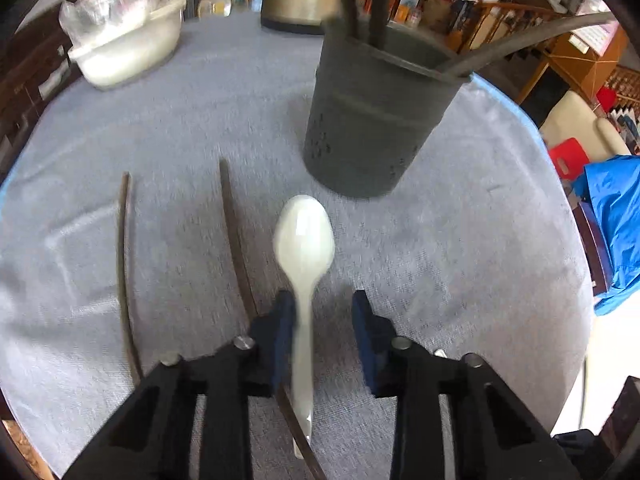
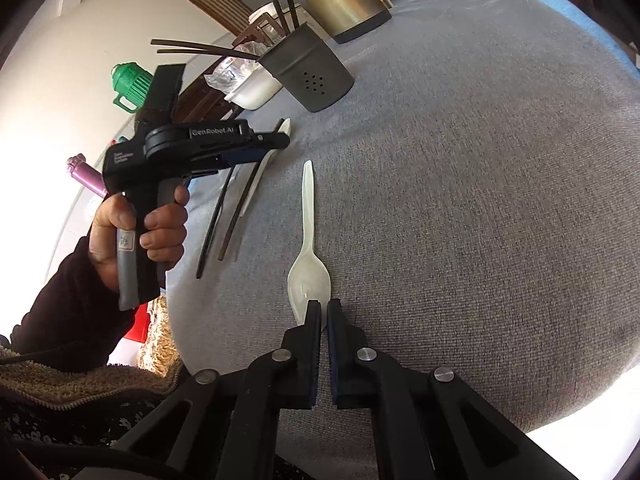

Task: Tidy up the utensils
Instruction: 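Grasp a white spoon with the right tool while the left tool grasps another spoon, then lift both held white spoons up toward the grey holder cup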

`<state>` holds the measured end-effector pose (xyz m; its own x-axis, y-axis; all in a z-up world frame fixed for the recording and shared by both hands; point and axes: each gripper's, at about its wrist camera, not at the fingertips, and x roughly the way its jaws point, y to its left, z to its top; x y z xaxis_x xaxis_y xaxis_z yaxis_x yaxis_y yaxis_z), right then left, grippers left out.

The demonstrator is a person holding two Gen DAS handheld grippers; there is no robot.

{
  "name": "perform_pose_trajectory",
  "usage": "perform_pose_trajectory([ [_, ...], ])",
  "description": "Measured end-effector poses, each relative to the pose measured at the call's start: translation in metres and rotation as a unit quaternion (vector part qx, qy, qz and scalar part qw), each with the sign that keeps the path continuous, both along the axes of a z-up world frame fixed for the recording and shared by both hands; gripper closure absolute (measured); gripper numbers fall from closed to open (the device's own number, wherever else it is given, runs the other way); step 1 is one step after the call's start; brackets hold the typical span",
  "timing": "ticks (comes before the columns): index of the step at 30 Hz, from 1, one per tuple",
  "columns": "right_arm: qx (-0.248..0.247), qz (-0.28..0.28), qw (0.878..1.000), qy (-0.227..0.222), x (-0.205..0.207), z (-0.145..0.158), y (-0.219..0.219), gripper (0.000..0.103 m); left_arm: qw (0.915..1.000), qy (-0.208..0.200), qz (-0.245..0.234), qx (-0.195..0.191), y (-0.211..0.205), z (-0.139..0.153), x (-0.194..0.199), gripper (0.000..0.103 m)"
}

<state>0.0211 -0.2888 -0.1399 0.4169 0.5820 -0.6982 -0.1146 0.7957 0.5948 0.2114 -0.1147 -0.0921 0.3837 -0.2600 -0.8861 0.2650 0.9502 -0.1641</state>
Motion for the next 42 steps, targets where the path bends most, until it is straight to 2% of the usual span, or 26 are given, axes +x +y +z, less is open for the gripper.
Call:
perform_pose_trajectory([
  [5,-0.011,-0.019,1.000,0.001,0.000,0.002,0.006,0.100,0.9995,-0.004,-0.030,0.002,-0.001,0.000,-0.011,0.093],
  [9,-0.027,-0.038,0.999,0.000,-0.004,0.004,0.009,0.100,0.9991,-0.011,-0.033,-0.023,0.006,0.003,-0.022,0.095],
  [11,-0.038,-0.048,0.998,0.000,-0.004,0.005,0.013,0.100,0.9986,-0.011,-0.038,-0.036,0.011,0.005,-0.029,0.095],
  [15,-0.065,-0.064,0.996,0.004,-0.005,0.009,0.019,0.099,0.9955,0.027,-0.057,-0.071,0.018,-0.004,-0.053,0.095],
  [17,-0.080,-0.069,0.994,0.007,-0.004,0.011,0.022,0.100,0.9938,0.025,-0.073,-0.080,0.021,-0.006,-0.068,0.095],
  [19,-0.088,-0.075,0.993,0.018,-0.002,0.013,0.024,0.099,0.9920,0.032,-0.080,-0.092,0.024,-0.002,-0.076,0.095],
  [20,-0.086,-0.077,0.993,0.029,0.000,0.014,0.023,0.094,0.9899,0.040,-0.081,-0.109,0.030,-0.002,-0.080,0.093],
  [22,-0.088,-0.089,0.991,0.050,0.004,0.018,0.019,0.094,0.9870,0.043,-0.084,-0.130,0.042,0.000,-0.086,0.092],
  [25,-0.087,-0.099,0.991,0.038,0.014,0.035,0.017,0.091,0.9858,0.033,-0.073,-0.147,0.055,0.003,-0.090,0.082],
  [27,-0.097,-0.087,0.991,0.029,0.029,0.046,0.026,0.089,0.9849,0.033,-0.069,-0.155,0.064,0.006,-0.089,0.080],
  [29,-0.117,-0.066,0.991,0.020,0.047,0.051,0.040,0.079,0.9843,0.026,-0.069,-0.161,0.072,0.012,-0.095,0.080],
  [30,-0.126,-0.060,0.990,0.021,0.055,0.051,0.045,0.078,0.9841,0.023,-0.068,-0.163,0.074,0.012,-0.092,0.080],
  [33,-0.138,-0.039,0.989,0.039,0.079,0.039,0.059,0.077,0.9842,0.016,-0.062,-0.165,0.085,0.018,-0.094,0.080],
  [37,-0.159,-0.026,0.985,0.064,0.101,0.021,0.071,0.077,0.9869,0.006,-0.059,-0.150,0.092,0.021,-0.092,0.080],
  [42,-0.199,-0.002,0.978,0.062,0.123,0.019,0.086,0.077,0.9895,0.002,-0.059,-0.132,0.095,0.022,-0.095,0.080],
])
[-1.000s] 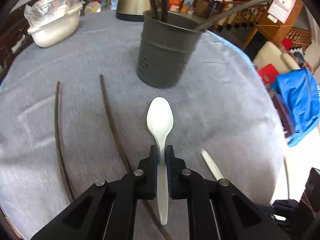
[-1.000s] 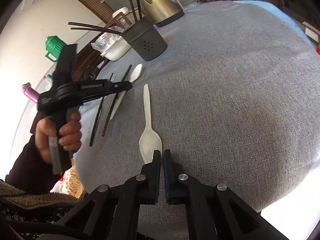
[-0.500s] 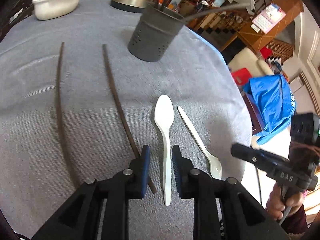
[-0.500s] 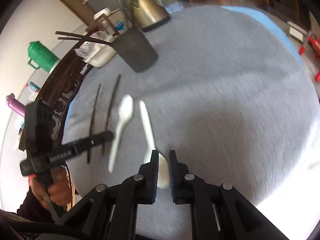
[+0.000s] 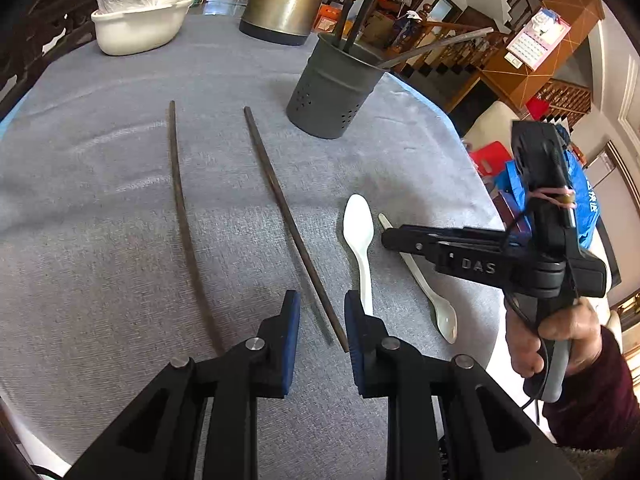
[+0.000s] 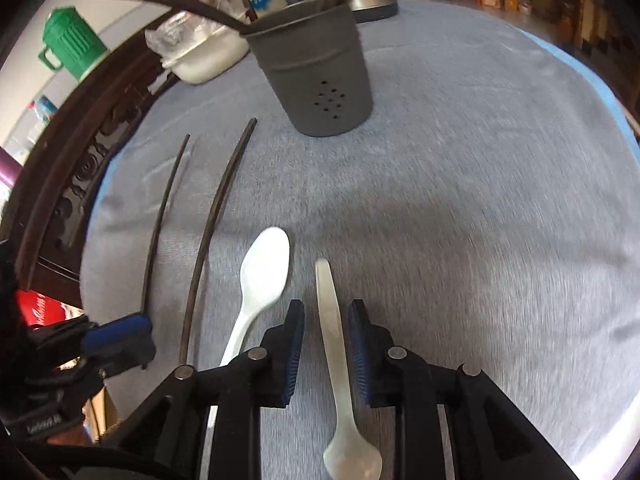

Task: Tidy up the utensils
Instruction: 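Lift both held white spoons up toward the grey holder cup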

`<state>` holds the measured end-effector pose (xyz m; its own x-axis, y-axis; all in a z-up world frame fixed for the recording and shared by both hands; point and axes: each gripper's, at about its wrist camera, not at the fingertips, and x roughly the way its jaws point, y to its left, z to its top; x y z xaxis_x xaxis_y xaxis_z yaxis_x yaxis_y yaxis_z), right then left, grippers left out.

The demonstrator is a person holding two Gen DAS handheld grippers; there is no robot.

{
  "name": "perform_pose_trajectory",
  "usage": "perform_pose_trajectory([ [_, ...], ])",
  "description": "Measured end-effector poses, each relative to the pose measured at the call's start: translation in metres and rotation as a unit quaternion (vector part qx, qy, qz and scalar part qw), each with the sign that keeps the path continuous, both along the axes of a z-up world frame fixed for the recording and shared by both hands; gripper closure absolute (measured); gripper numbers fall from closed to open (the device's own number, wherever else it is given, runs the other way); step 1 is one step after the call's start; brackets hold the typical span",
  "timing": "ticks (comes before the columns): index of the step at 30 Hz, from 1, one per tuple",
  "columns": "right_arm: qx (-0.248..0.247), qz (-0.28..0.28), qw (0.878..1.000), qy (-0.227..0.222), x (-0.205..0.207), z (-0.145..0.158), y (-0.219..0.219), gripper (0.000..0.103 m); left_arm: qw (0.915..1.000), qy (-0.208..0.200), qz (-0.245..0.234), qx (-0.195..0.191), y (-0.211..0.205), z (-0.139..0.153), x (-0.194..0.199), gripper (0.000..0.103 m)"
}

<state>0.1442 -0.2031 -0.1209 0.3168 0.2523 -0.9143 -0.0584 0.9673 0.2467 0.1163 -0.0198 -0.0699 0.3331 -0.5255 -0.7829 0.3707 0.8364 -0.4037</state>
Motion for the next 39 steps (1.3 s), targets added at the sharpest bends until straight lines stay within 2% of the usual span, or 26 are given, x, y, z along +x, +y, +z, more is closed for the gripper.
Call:
perform_pose_trajectory([
  [3,-0.039,0.021,0.999,0.000,0.009,0.001,0.011,0.078,0.9999,-0.005,-0.005,0.007,-0.003,0.004,0.002,0.080],
  [5,-0.081,0.040,0.996,-0.003,0.012,0.000,0.020,0.092,0.9998,-0.011,-0.012,0.014,-0.007,0.006,0.004,0.080],
  [6,-0.084,0.041,0.996,-0.003,0.013,-0.001,0.020,0.092,0.9996,-0.013,-0.016,0.017,-0.009,0.008,0.005,0.080],
  [10,-0.050,0.005,0.999,-0.017,0.009,0.005,0.002,0.092,0.9986,-0.011,-0.039,0.035,-0.027,0.009,0.015,0.071],
  [12,-0.030,-0.009,0.999,-0.030,0.003,0.011,-0.009,0.092,0.9974,-0.018,-0.050,0.048,-0.042,0.010,0.023,0.058],
  [13,-0.020,-0.015,0.999,-0.036,0.000,0.014,-0.014,0.092,0.9971,-0.022,-0.052,0.052,-0.048,0.010,0.027,0.056],
  [21,0.027,-0.069,0.993,-0.087,-0.027,0.043,-0.049,0.092,0.9925,-0.016,-0.084,0.088,-0.096,-0.009,0.059,0.055],
  [22,0.033,-0.075,0.992,-0.093,-0.029,0.046,-0.052,0.092,0.9923,-0.008,-0.082,0.093,-0.099,-0.013,0.063,0.056],
  [23,0.039,-0.080,0.991,-0.098,-0.030,0.048,-0.051,0.092,0.9923,-0.019,-0.079,0.094,-0.099,-0.012,0.064,0.060],
  [24,0.044,-0.084,0.990,-0.103,-0.031,0.049,-0.054,0.092,0.9917,-0.019,-0.085,0.094,-0.101,-0.012,0.065,0.075],
  [26,0.053,-0.089,0.988,-0.111,-0.034,0.052,-0.056,0.092,0.9913,-0.013,-0.090,0.095,-0.103,-0.013,0.067,0.091],
  [27,0.058,-0.092,0.988,-0.114,-0.036,0.052,-0.057,0.092,0.9909,-0.016,-0.090,0.099,-0.103,-0.013,0.067,0.095],
  [30,0.070,-0.099,0.985,-0.121,-0.039,0.053,-0.062,0.092,0.9902,-0.034,-0.090,0.101,-0.102,-0.008,0.063,0.099],
  [37,0.088,-0.106,0.980,-0.144,-0.041,0.062,-0.064,0.092,0.9930,-0.061,-0.076,0.067,-0.081,0.015,0.060,0.100],
  [39,0.087,-0.108,0.980,-0.144,-0.041,0.062,-0.064,0.092,0.9921,-0.069,-0.076,0.072,-0.079,0.018,0.059,0.100],
])
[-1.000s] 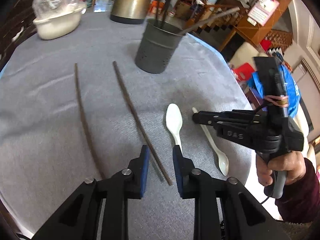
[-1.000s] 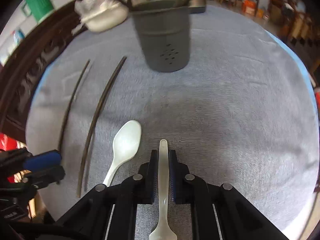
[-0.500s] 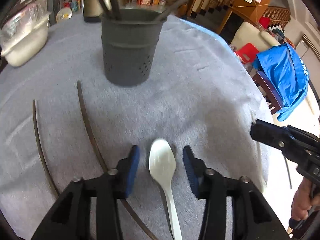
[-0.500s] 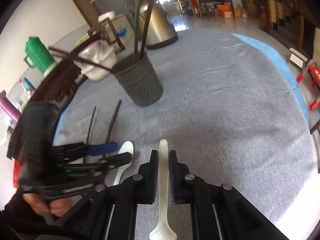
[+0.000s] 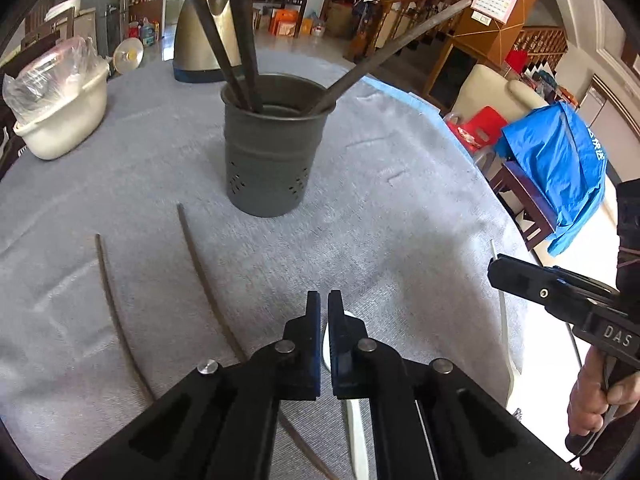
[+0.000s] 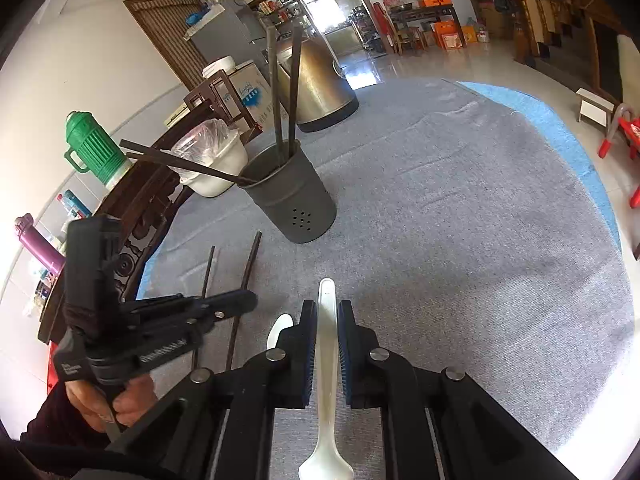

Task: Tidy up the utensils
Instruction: 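Lift both held white spoons up toward the grey holder cup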

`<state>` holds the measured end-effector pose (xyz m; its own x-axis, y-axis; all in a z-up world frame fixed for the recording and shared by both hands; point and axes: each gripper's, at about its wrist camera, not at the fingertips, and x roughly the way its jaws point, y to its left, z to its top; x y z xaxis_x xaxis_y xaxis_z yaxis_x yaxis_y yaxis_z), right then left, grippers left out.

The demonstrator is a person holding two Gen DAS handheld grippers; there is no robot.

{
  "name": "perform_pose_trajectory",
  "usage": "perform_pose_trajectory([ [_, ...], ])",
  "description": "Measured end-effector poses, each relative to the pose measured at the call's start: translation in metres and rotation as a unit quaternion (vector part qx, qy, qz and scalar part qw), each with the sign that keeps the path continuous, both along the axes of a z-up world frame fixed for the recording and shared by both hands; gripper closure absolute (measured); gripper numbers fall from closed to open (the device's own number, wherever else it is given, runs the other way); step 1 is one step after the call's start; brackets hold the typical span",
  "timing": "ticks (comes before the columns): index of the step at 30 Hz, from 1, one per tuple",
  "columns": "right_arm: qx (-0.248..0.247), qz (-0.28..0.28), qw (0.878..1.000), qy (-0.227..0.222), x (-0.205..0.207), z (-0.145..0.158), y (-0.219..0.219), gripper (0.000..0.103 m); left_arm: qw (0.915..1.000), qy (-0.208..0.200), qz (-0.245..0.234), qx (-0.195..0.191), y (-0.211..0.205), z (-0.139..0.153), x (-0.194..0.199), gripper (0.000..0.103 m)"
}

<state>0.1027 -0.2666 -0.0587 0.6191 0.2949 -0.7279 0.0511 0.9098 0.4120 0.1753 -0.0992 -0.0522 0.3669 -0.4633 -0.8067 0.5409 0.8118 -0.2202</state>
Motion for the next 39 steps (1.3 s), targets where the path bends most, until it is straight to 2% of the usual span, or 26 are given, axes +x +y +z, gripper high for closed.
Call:
perform_pose_trajectory([
  [1,0.000,0.000,1.000,0.001,0.000,-0.001,0.001,0.092,1.0000,0.000,-0.001,0.007,0.000,0.001,-0.001,0.099],
  [2,0.001,0.000,1.000,0.004,0.000,-0.002,0.001,0.092,0.9998,0.006,-0.007,0.016,-0.003,-0.002,-0.004,0.091],
  [3,0.000,-0.001,1.000,0.006,0.000,-0.004,0.002,0.092,0.9996,0.013,-0.014,0.021,-0.006,-0.005,-0.006,0.073],
  [5,0.002,0.000,1.000,0.011,0.000,-0.007,0.003,0.092,0.9993,0.012,-0.024,0.028,-0.012,-0.008,-0.014,0.046],
  [7,0.000,0.000,1.000,0.016,0.000,-0.010,0.004,0.092,0.9987,0.005,-0.033,0.039,-0.019,-0.012,-0.016,0.046],
  [10,-0.004,0.003,1.000,0.017,-0.001,-0.011,0.006,0.092,0.9962,0.007,-0.040,0.076,-0.033,-0.019,-0.018,0.047],
  [11,-0.005,0.003,1.000,0.018,-0.001,-0.011,0.007,0.092,0.9956,0.005,-0.045,0.083,-0.037,-0.023,-0.018,0.057],
  [12,-0.006,0.003,1.000,0.018,-0.002,-0.011,0.006,0.092,0.9951,0.009,-0.047,0.086,-0.039,-0.026,-0.017,0.072],
  [13,-0.006,0.003,1.000,0.017,-0.002,-0.010,0.006,0.092,0.9947,0.017,-0.048,0.089,-0.039,-0.030,-0.015,0.073],
  [16,-0.008,-0.001,1.000,0.016,-0.004,-0.008,0.002,0.092,0.9955,0.012,-0.050,0.079,-0.036,-0.029,-0.016,0.074],
  [20,-0.009,-0.003,1.000,0.013,-0.004,-0.006,-0.001,0.092,0.9979,-0.011,-0.045,0.044,-0.022,-0.007,-0.018,0.074],
  [24,-0.010,0.003,1.000,-0.003,0.002,0.004,0.002,0.092,0.9985,-0.049,-0.023,0.009,0.001,0.034,-0.025,0.074],
  [29,-0.014,0.018,0.998,-0.063,0.017,0.035,0.013,0.092,0.9921,-0.115,0.011,-0.049,0.040,0.106,-0.033,0.074],
  [31,-0.014,0.022,0.996,-0.091,0.027,0.050,0.019,0.092,0.9860,-0.150,0.024,-0.069,0.057,0.139,-0.033,0.074],
  [36,-0.013,0.024,0.985,-0.170,0.055,0.092,0.036,0.092,0.9622,-0.240,0.070,-0.108,0.098,0.216,-0.017,0.074],
  [39,-0.009,0.017,0.980,-0.201,0.075,0.110,0.043,0.092,0.9467,-0.276,0.103,-0.129,0.115,0.242,0.006,0.074],
])
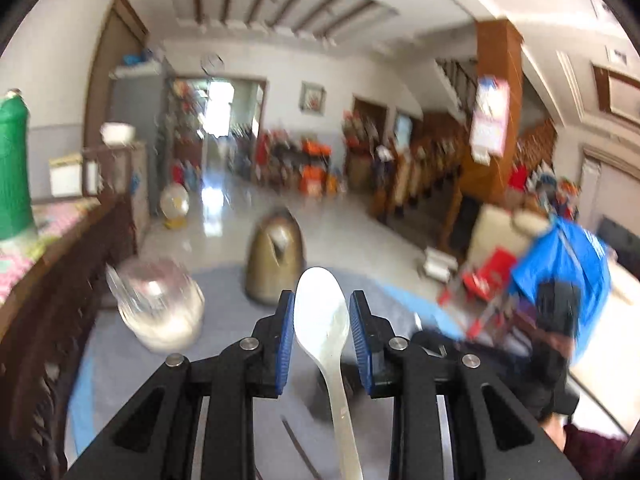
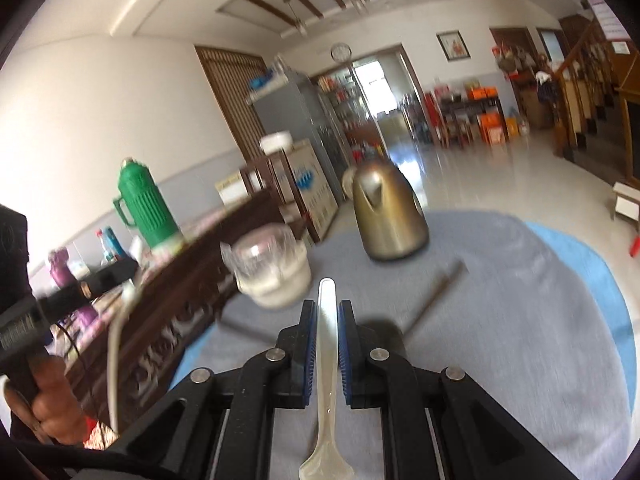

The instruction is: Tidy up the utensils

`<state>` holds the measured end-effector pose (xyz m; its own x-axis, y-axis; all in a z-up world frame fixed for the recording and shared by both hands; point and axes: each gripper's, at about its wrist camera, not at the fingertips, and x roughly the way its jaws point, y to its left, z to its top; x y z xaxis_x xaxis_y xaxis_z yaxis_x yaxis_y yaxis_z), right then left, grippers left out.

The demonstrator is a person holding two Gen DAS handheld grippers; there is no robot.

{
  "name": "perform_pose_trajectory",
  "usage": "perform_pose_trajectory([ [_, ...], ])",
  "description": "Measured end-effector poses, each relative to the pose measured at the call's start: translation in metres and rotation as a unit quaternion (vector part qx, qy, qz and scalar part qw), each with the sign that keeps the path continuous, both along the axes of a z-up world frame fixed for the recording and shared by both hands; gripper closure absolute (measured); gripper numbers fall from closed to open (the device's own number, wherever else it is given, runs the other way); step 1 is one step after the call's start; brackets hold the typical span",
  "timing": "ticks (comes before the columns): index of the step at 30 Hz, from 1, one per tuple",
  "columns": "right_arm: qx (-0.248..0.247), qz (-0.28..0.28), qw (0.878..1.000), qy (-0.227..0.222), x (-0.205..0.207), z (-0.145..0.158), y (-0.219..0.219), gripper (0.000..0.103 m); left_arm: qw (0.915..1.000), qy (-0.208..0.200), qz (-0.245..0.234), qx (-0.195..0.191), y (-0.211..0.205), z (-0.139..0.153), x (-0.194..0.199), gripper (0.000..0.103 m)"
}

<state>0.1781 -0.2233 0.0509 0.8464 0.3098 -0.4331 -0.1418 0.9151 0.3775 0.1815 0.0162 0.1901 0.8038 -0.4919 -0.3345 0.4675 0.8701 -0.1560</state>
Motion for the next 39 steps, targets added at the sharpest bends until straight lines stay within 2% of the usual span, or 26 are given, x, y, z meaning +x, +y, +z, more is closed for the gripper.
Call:
perform_pose_trajectory([
  [2,0.003,-0.008,1.000,-0.019,0.013,0.008,0.004,0.092,0.9996,-0.012,0.015,-0.022,0.006,0.009,0.025,0.074],
  [6,-0.004,-0.029,0.998,-0.058,0.038,0.020,0.016,0.092,0.9977,-0.033,0.023,-0.054,0.005,0.006,0.071,0.074],
  [10,-0.022,-0.054,0.995,-0.075,0.065,0.018,0.025,0.092,0.9935,0.003,-0.030,-0.110,-0.001,-0.022,0.127,0.074],
  [14,-0.026,-0.080,0.994,-0.068,0.088,0.000,0.030,0.092,0.9851,0.053,-0.076,-0.145,-0.021,-0.064,0.167,0.074],
  [18,-0.033,-0.097,0.993,-0.061,0.097,-0.016,0.030,0.092,0.9743,0.089,-0.114,-0.173,-0.042,-0.100,0.184,0.074],
  [23,-0.049,-0.109,0.991,-0.057,0.098,-0.026,0.023,0.092,0.9638,0.105,-0.169,-0.178,-0.064,-0.127,0.182,0.074],
  [26,-0.050,-0.115,0.991,-0.053,0.098,-0.029,0.020,0.092,0.9668,0.104,-0.165,-0.165,-0.069,-0.140,0.185,0.073],
  [33,-0.053,-0.120,0.990,-0.050,0.095,-0.032,0.018,0.092,0.9675,0.112,-0.149,-0.171,-0.069,-0.158,0.192,0.074],
  [39,-0.055,-0.120,0.990,-0.047,0.097,-0.034,0.018,0.092,0.9682,0.107,-0.163,-0.156,-0.063,-0.165,0.184,0.074],
])
